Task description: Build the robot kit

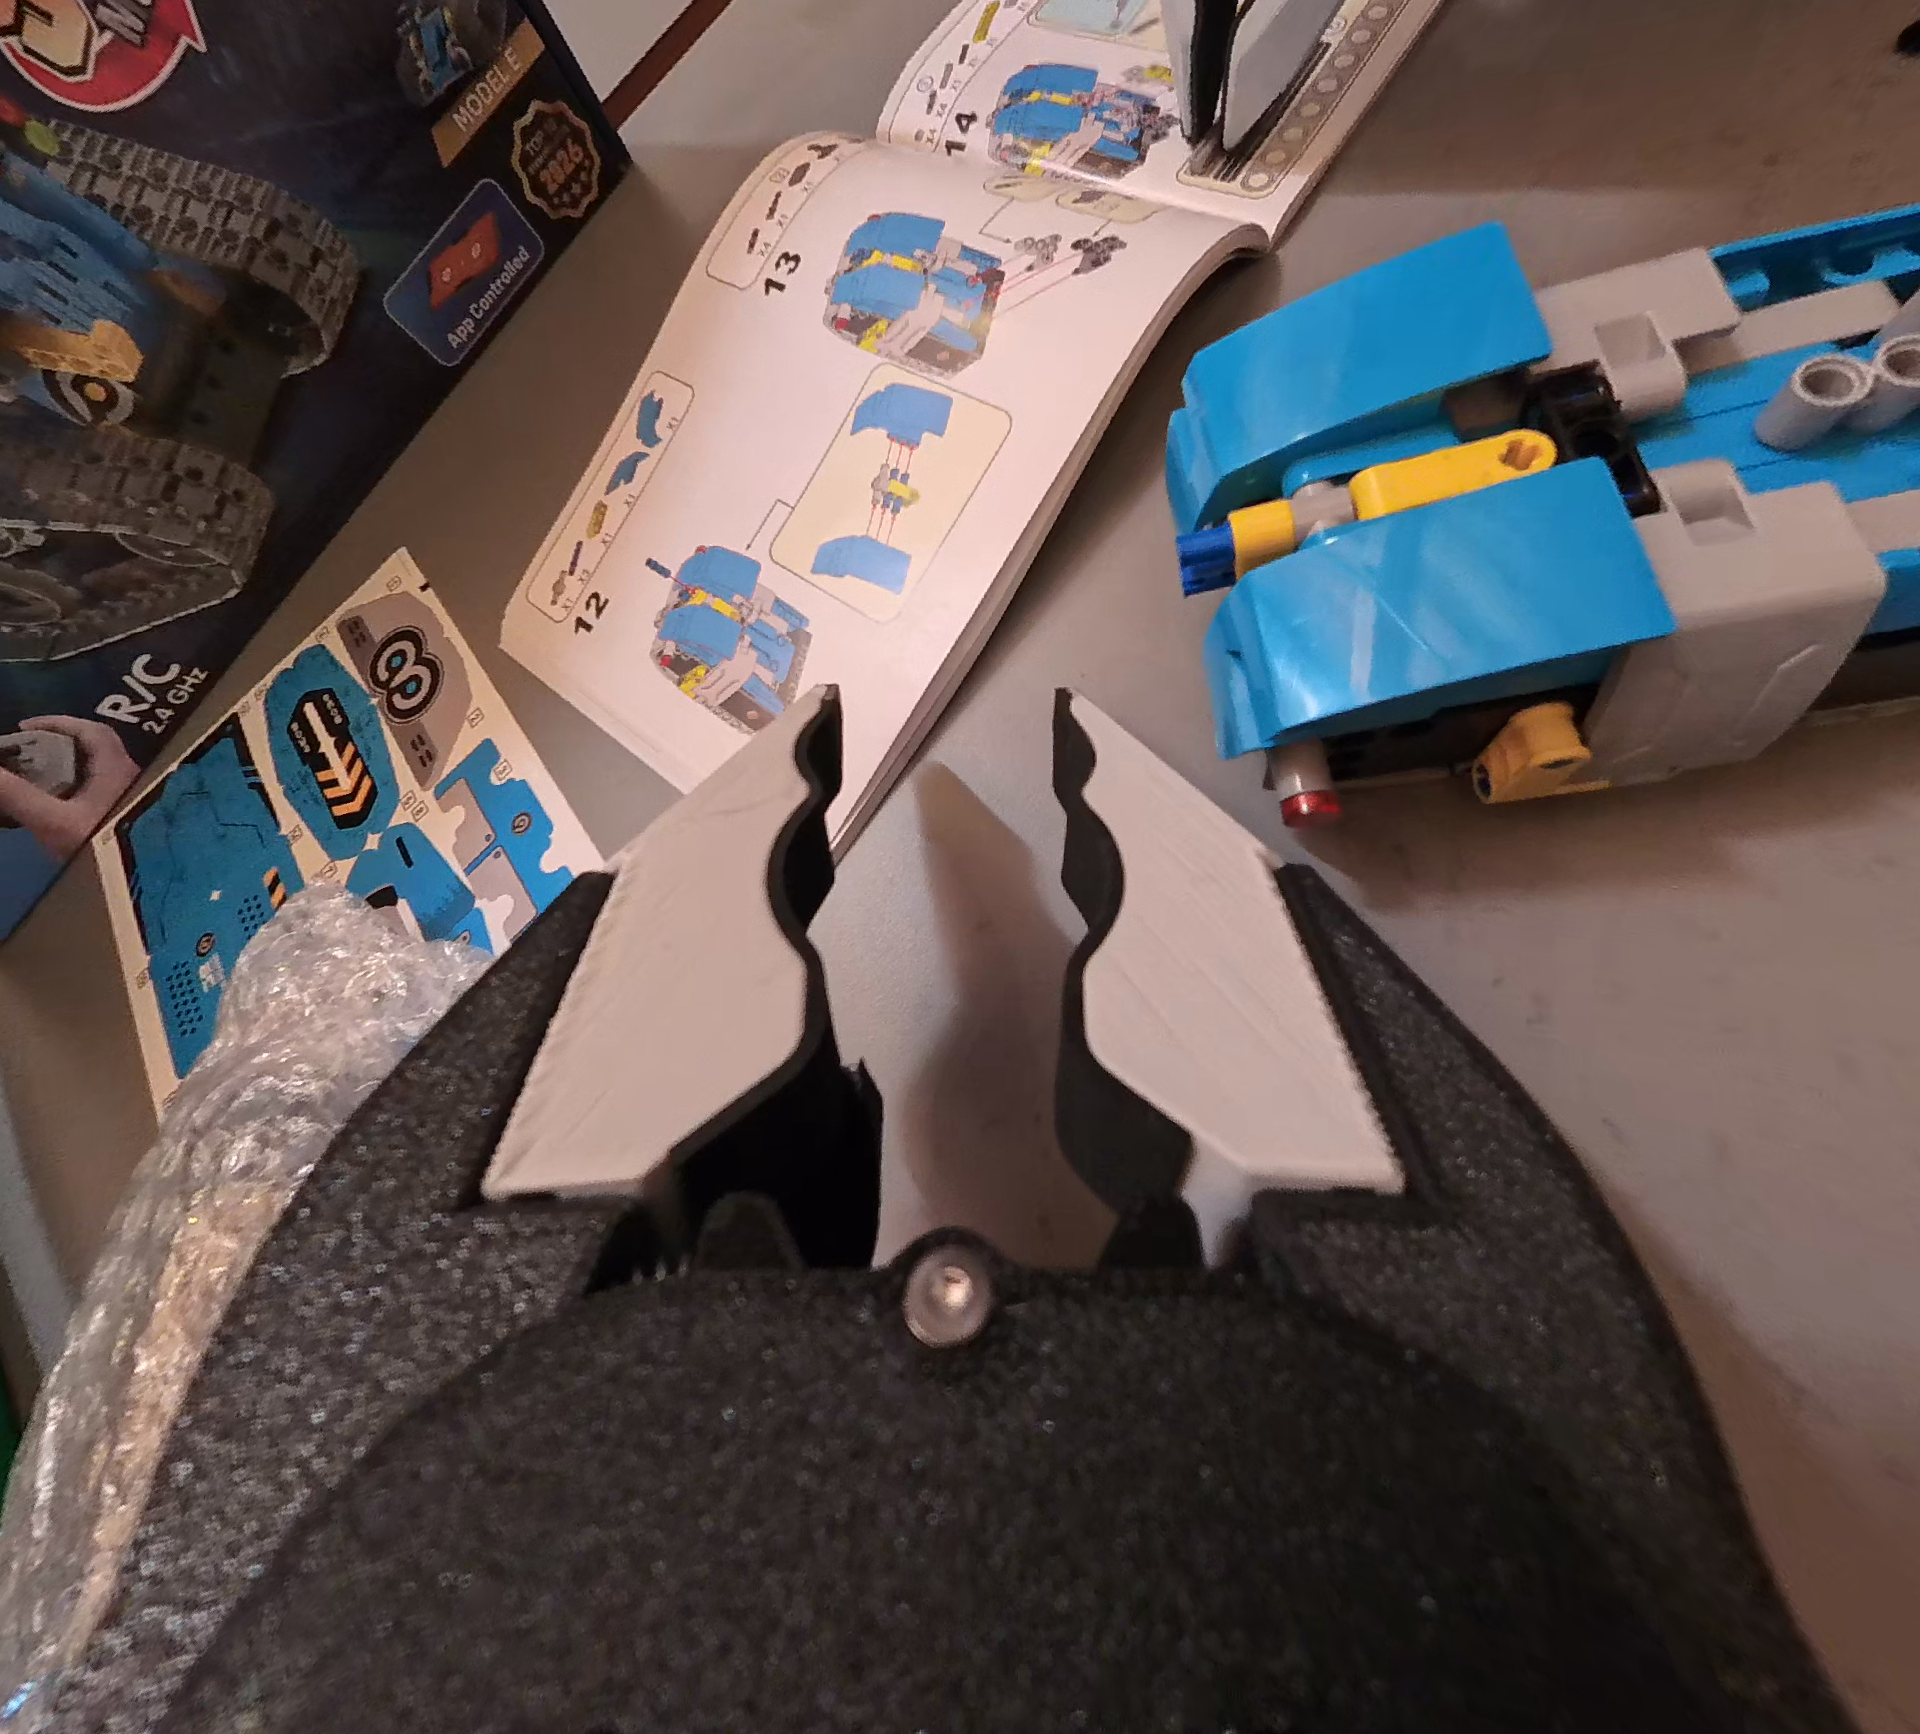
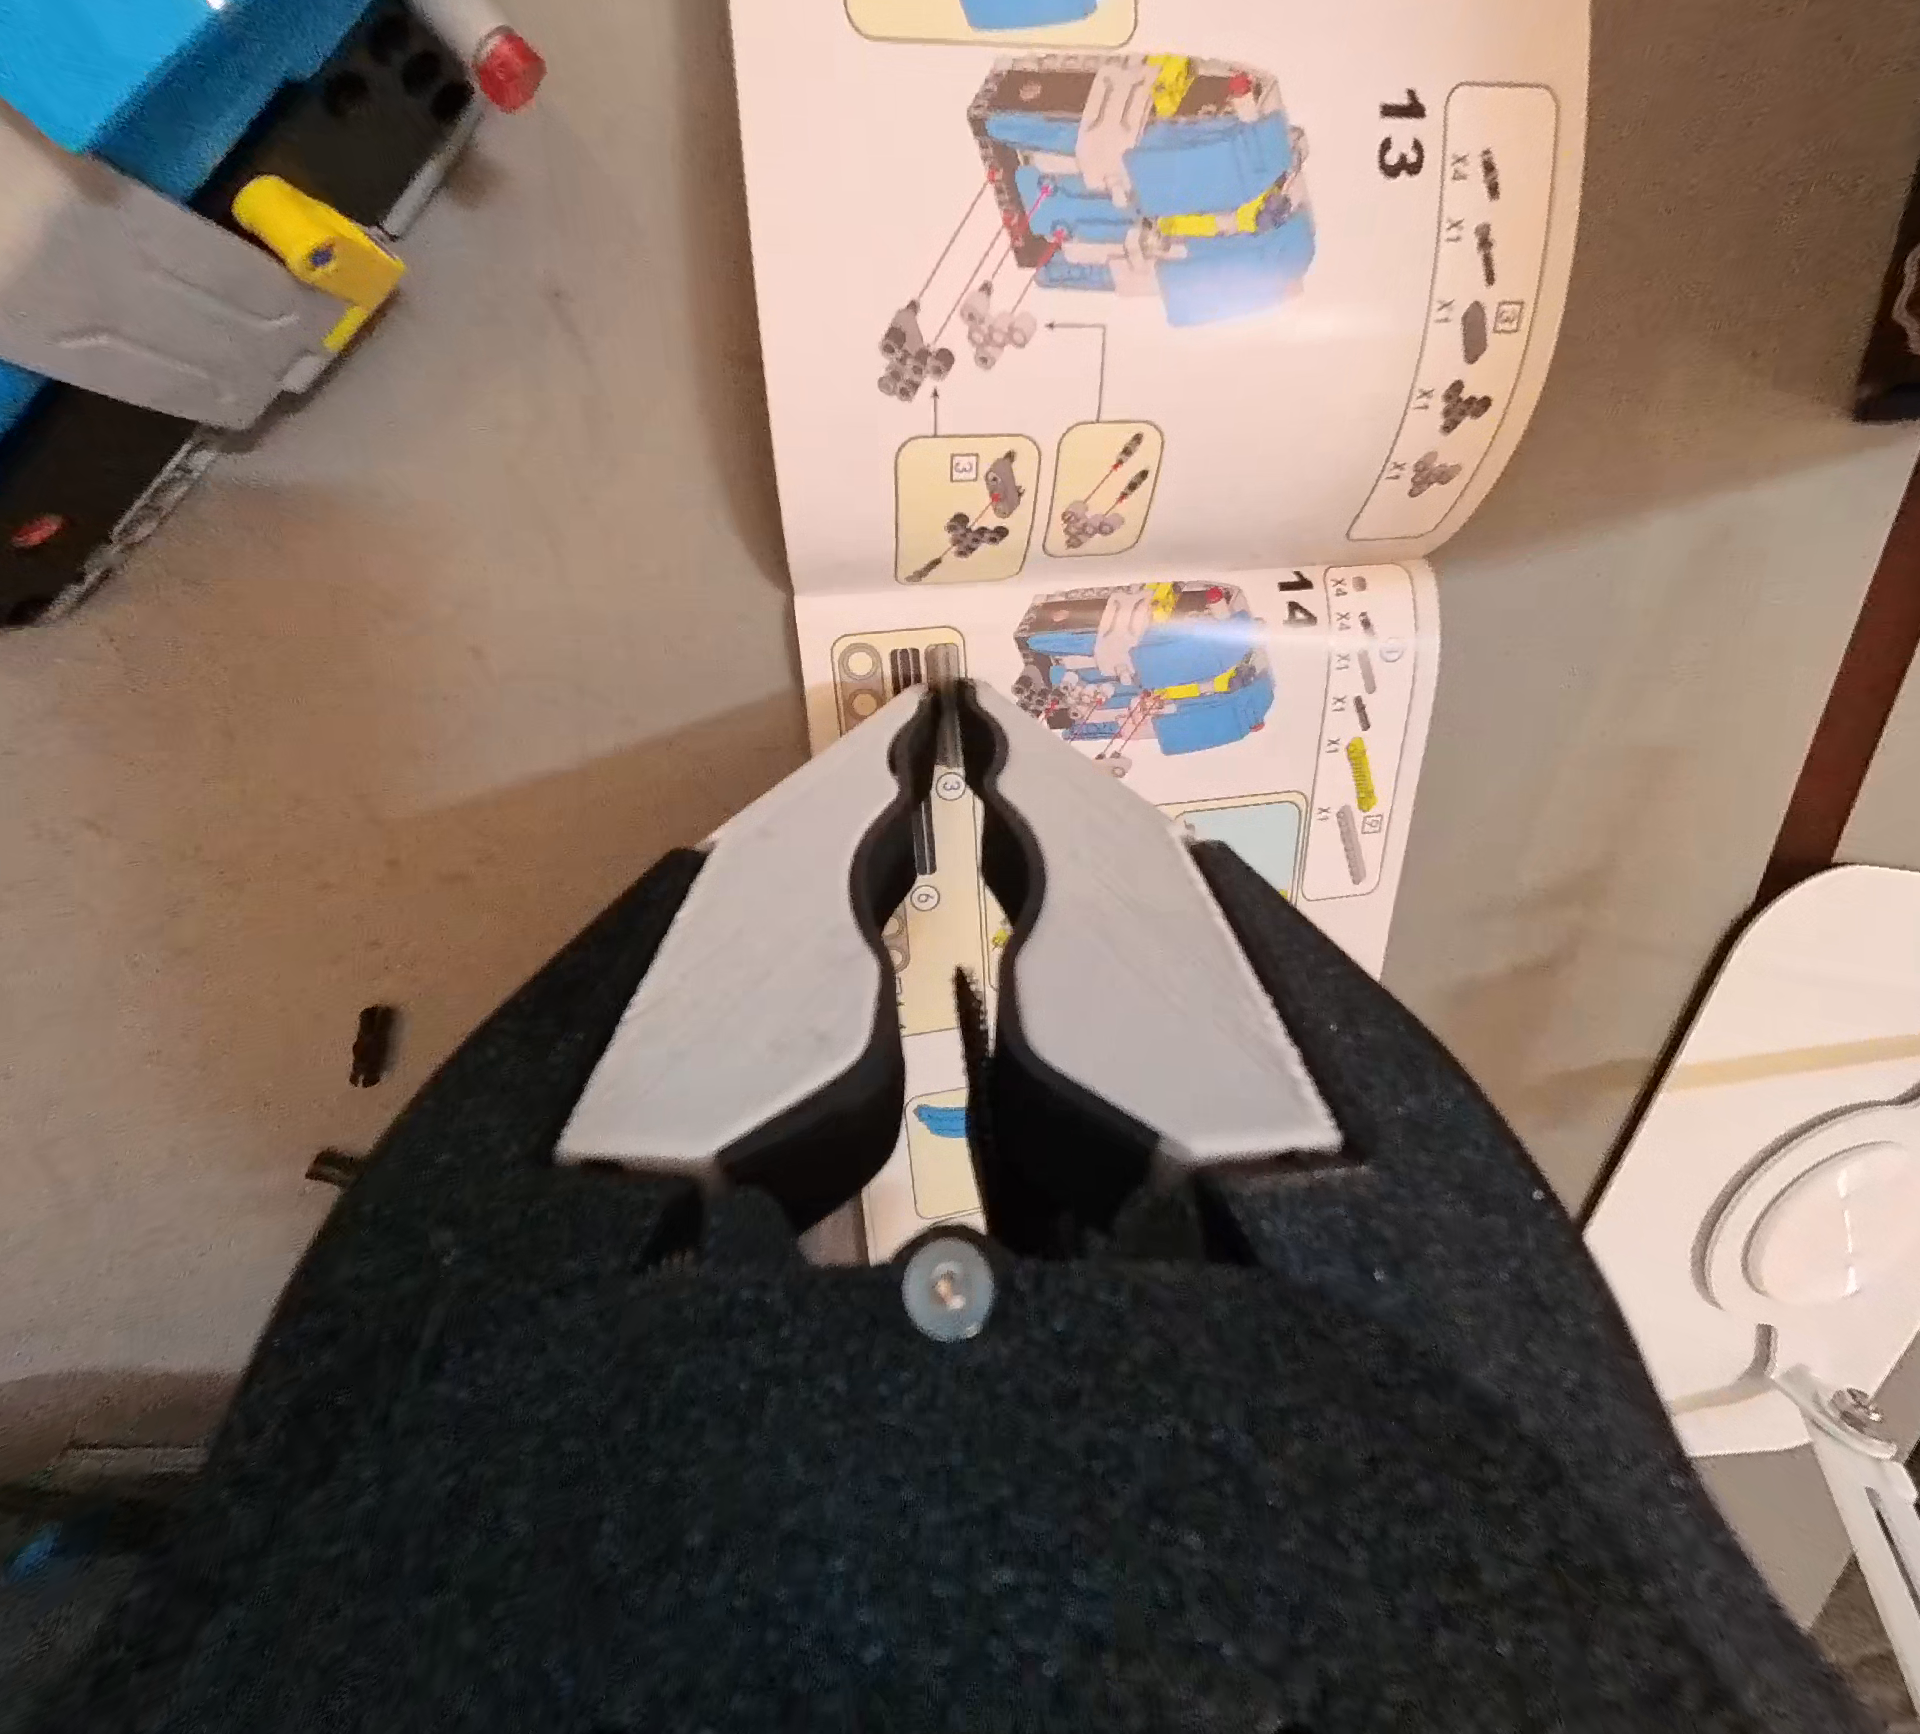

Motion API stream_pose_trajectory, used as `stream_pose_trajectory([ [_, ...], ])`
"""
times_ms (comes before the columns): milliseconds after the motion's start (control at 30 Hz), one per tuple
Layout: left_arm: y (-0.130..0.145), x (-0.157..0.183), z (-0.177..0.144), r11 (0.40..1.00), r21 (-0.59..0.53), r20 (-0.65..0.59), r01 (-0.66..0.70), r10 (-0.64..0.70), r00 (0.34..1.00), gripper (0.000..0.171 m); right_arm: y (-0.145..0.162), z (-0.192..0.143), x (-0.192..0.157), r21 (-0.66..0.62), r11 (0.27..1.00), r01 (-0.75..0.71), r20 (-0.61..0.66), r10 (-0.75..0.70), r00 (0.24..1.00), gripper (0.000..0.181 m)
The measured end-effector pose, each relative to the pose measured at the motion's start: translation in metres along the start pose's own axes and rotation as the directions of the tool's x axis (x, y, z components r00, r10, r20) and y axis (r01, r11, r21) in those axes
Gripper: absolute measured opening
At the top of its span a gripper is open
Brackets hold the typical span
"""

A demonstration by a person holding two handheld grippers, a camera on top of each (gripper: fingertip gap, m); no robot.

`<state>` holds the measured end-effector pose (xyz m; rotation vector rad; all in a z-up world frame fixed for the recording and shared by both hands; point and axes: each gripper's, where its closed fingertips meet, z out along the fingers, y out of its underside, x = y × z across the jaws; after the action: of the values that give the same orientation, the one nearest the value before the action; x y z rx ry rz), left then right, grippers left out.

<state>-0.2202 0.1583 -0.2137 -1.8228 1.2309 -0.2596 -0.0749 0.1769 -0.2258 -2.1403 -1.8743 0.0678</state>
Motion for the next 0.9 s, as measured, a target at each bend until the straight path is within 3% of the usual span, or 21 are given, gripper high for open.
stream_pose_trajectory([
  [333, -0.003, -0.003, 0.001, 1.000, 0.014, 0.026, 0.002, -0.003, 1.000, 0.040, -0.003, 0.002, -0.002, -0.072, 0.997, 0.023, -0.016, -0.024, 1.000, 0.003],
  [767, -0.001, -0.002, 0.003, 1.000, -0.007, 0.039, -0.022, 0.023, 0.999, 0.040, -0.004, 0.001, 0.000, -0.071, 0.997, 0.034, -0.046, -0.038, 0.998, 0.003],
  [833, -0.001, -0.003, 0.002, 1.000, 0.003, 0.037, -0.013, 0.013, 0.999, 0.040, -0.007, -0.009, 0.006, -0.037, 0.999, -0.016, -0.071, 0.013, 0.997, 0.003],
  [900, -0.002, -0.004, 0.000, 1.000, 0.014, 0.035, -0.003, 0.003, 0.999, 0.040, -0.008, -0.042, 0.008, 0.044, 0.996, -0.079, -0.085, 0.083, 0.993, 0.004],
])
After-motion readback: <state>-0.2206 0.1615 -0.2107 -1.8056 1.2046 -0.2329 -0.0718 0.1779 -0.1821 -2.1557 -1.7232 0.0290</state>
